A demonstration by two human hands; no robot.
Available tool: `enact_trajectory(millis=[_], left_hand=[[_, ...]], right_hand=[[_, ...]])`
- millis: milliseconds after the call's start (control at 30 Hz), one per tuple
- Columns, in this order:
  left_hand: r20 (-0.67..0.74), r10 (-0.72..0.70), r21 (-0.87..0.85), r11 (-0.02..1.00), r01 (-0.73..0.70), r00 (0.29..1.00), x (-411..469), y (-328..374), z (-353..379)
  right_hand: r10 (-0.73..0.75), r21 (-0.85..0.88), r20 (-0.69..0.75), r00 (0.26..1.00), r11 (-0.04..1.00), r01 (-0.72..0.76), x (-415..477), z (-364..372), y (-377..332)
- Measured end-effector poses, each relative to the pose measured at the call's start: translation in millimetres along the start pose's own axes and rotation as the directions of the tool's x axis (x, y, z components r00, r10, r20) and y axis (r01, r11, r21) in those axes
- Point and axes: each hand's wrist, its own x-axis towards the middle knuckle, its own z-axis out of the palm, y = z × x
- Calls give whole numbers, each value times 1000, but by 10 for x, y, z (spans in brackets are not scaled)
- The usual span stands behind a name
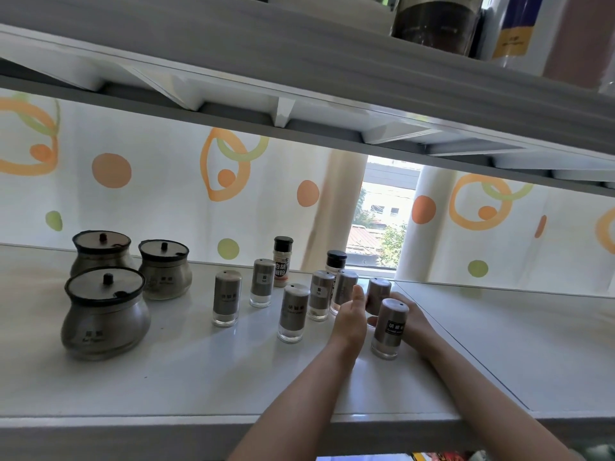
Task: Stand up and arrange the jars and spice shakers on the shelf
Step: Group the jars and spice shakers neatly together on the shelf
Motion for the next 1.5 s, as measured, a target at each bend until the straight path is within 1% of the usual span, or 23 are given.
enact_trajectory(millis=[100, 200, 300, 367, 433, 500, 567, 667, 833, 1000, 1067, 1233, 1333, 1500], left_hand=[[11, 40, 81, 996, -41, 999, -153, 50, -53], [-33, 65, 149, 987, -59, 997, -223, 35, -151], [-113, 72, 191, 980, -50, 991, -334, 86, -211], [-121, 78, 225, 973, -49, 990, -406, 131, -220], [-96, 74, 235, 971, -49, 993, -434, 122, -226], [-95, 77, 230, 972, -53, 992, -465, 135, -243], [-81, 64, 240, 970, -43, 995, -495, 152, -248], [-61, 22, 271, 963, -5, 998, -520, 191, -235], [-38, -6, 304, 953, 17, 999, -528, 231, -214], [-47, 2, 306, 952, 12, 999, -494, 236, -185], [-50, -7, 295, 955, 22, 999, -486, 236, -186], [-50, -10, 286, 958, 24, 999, -465, 239, -194], [-54, -4, 299, 954, 20, 999, -452, 245, -196], [-51, 3, 317, 948, 14, 999, -432, 236, -197]], right_hand=[[-27, -120, 57, 998, 992, 34, -75, -116, -88], [30, -205, 143, 989, 979, 0, -77, -392, -157], [16, -311, 153, 988, 950, 32, -55, -628, -376], [-36, -343, 118, 992, 937, 75, -15, -695, -577], [-109, -356, 75, 991, 926, 129, 35, -669, -782], [-162, -397, 63, 985, 901, 174, 113, -573, -941], [-187, -466, 103, 977, 858, 214, 182, -442, -1045], [-159, -548, 188, 969, 802, 238, 238, -261, -1148], [-75, -570, 255, 964, 793, 213, 286, -89, -1200], [-56, -617, 336, 940, 741, 265, 321, 28, -1236], [-61, -642, 339, 939, 714, 279, 338, 53, -1231], [-81, -713, 292, 953, 645, 273, 371, 71, -1175], [-111, -702, 263, 958, 659, 269, 390, 79, -1138], [-130, -647, 232, 964, 719, 253, 417, 105, -1077]])
